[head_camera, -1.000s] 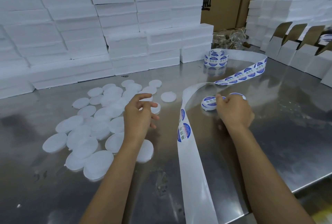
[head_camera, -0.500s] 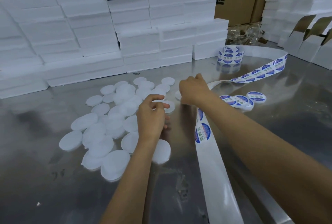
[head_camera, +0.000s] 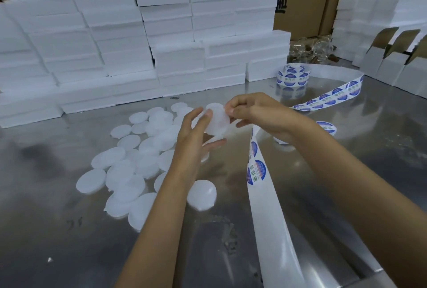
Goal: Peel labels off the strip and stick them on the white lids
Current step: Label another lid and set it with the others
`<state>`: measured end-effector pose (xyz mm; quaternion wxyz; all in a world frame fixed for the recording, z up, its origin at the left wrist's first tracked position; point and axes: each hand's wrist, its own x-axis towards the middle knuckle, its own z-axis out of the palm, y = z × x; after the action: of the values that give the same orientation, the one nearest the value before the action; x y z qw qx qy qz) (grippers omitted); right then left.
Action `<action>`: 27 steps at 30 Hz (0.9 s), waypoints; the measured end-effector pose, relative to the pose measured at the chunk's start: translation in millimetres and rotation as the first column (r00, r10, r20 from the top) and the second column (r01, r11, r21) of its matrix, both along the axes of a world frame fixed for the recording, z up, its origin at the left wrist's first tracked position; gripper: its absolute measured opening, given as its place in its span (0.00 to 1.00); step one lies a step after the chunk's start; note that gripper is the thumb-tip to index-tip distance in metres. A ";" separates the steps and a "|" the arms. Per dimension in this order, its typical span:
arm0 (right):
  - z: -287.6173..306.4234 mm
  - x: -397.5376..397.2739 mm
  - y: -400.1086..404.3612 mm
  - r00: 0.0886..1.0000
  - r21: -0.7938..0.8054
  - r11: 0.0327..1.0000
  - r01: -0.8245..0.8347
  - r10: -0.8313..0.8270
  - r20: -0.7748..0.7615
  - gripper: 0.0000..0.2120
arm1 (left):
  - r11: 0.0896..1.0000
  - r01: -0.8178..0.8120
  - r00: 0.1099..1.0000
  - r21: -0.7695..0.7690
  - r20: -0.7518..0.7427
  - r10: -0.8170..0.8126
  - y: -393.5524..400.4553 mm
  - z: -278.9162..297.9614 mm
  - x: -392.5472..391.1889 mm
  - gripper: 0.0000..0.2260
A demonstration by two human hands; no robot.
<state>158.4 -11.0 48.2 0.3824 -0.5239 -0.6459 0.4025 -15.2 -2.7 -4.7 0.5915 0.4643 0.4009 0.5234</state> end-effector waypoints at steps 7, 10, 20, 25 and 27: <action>-0.1 13.6 -24.3 0.934 0.161 0.966 0.201 -0.238 0.265 0.08 | 0.993 0.032 0.999 0.115 -0.008 -0.031 -7.8 1.9 1.7 0.12; -4.0 27.4 -41.5 0.811 0.047 0.993 0.108 -0.115 0.573 0.08 | 0.995 0.041 0.995 0.096 -0.091 -0.032 -10.0 1.5 1.6 0.12; -63.3 18.7 -52.5 0.998 -0.108 0.992 0.070 -0.069 0.011 0.14 | 0.995 0.093 0.931 0.016 -0.355 -0.082 -12.2 -10.8 15.5 0.08; -76.1 3.4 -51.8 0.969 -0.005 0.991 0.135 -0.133 -0.208 0.13 | 0.990 0.135 0.887 -0.034 -0.441 -0.136 -10.4 -11.1 13.3 0.07; -79.1 -1.8 -53.1 0.958 0.029 0.989 0.145 -0.133 -0.255 0.13 | 0.983 0.146 0.909 -0.115 -0.376 -0.179 -9.7 -10.5 11.0 0.07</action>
<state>156.6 -64.1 -30.9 0.5011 -0.5033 -0.5631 0.4225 -4.2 -12.4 -15.2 0.5616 0.5643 0.4910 0.3536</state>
